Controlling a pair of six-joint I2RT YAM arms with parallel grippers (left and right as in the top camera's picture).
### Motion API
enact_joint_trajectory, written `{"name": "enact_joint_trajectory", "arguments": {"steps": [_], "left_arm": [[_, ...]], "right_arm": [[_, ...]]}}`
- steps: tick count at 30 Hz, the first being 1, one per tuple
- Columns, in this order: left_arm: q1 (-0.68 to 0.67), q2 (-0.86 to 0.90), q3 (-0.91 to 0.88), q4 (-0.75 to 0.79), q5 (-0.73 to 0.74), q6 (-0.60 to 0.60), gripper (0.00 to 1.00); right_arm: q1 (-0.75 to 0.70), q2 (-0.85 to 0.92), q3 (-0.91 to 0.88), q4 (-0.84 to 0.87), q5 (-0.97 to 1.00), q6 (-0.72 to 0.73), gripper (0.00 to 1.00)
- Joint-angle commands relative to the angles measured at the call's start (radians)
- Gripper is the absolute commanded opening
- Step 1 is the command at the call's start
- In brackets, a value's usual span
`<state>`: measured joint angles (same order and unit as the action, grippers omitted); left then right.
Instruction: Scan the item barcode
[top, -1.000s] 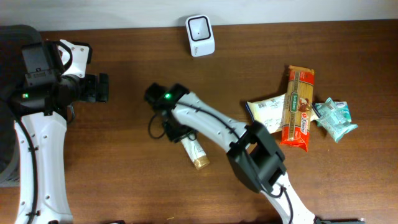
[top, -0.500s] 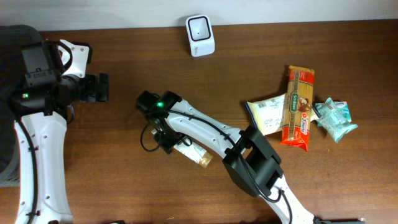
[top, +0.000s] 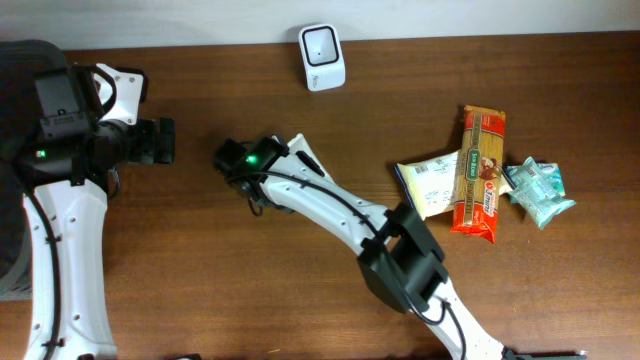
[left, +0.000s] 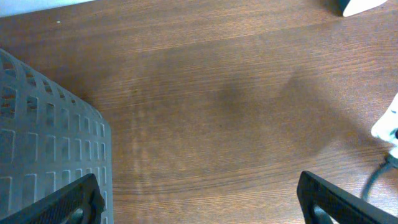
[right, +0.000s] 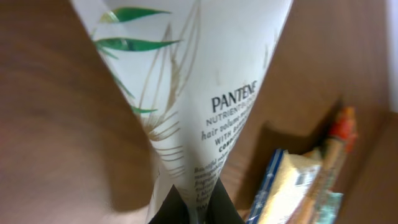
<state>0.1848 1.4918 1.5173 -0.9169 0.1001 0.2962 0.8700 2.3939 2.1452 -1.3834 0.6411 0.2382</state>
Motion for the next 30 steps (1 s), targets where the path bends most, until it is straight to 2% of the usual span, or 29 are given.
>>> {"name": "enact_joint_trajectory", "arguments": {"steps": [1, 4, 5, 6, 7, 8, 10, 11, 12, 16, 20, 24, 25, 27, 28, 30], "left_arm": [[0.004, -0.016, 0.005, 0.002, 0.007, 0.012, 0.99], [0.004, -0.016, 0.005, 0.002, 0.007, 0.012, 0.99], [0.004, -0.016, 0.005, 0.002, 0.007, 0.012, 0.99], [0.004, -0.016, 0.005, 0.002, 0.007, 0.012, 0.99], [0.004, -0.016, 0.005, 0.002, 0.007, 0.012, 0.99], [0.004, -0.016, 0.005, 0.002, 0.007, 0.012, 0.99], [0.004, -0.016, 0.005, 0.002, 0.007, 0.012, 0.99], [0.004, -0.016, 0.005, 0.002, 0.007, 0.012, 0.99], [0.004, -0.016, 0.005, 0.002, 0.007, 0.012, 0.99], [0.004, -0.016, 0.005, 0.002, 0.007, 0.012, 0.99], [0.004, -0.016, 0.005, 0.002, 0.007, 0.012, 0.99], [0.004, -0.016, 0.005, 0.002, 0.007, 0.012, 0.99], [0.004, -0.016, 0.005, 0.002, 0.007, 0.012, 0.99], [0.004, -0.016, 0.005, 0.002, 0.007, 0.012, 0.99], [0.004, -0.016, 0.005, 0.002, 0.007, 0.012, 0.99], [0.004, -0.016, 0.005, 0.002, 0.007, 0.012, 0.99]], "right_arm": [[-0.019, 0.104, 0.015, 0.007, 0.196, 0.052, 0.04], [-0.015, 0.188, 0.015, 0.014, 0.208, 0.056, 0.04], [-0.011, 0.199, 0.015, 0.017, 0.203, 0.070, 0.07], [0.001, 0.200, 0.015, 0.031, 0.157, 0.071, 0.17], [0.010, 0.200, 0.015, 0.047, 0.116, 0.071, 0.22], [0.022, 0.200, 0.015, 0.063, 0.066, 0.071, 0.36], [0.041, 0.200, 0.015, 0.071, -0.042, 0.071, 0.51], [0.048, 0.200, 0.015, 0.072, -0.081, 0.071, 0.56], [0.057, 0.200, 0.015, 0.071, -0.125, 0.071, 0.66], [0.060, 0.200, 0.015, 0.072, -0.248, 0.070, 0.82], [0.037, 0.171, 0.051, 0.061, -0.344, 0.066, 0.82], [-0.064, 0.055, 0.171, 0.014, -0.511, 0.055, 0.79], [-0.105, 0.028, 0.198, -0.014, -0.575, 0.055, 0.73], [-0.177, -0.013, 0.205, -0.045, -0.684, 0.046, 0.51], [-0.198, -0.021, 0.205, -0.052, -0.714, 0.029, 0.50], [-0.276, -0.025, 0.205, -0.069, -0.739, 0.021, 0.27]]}}
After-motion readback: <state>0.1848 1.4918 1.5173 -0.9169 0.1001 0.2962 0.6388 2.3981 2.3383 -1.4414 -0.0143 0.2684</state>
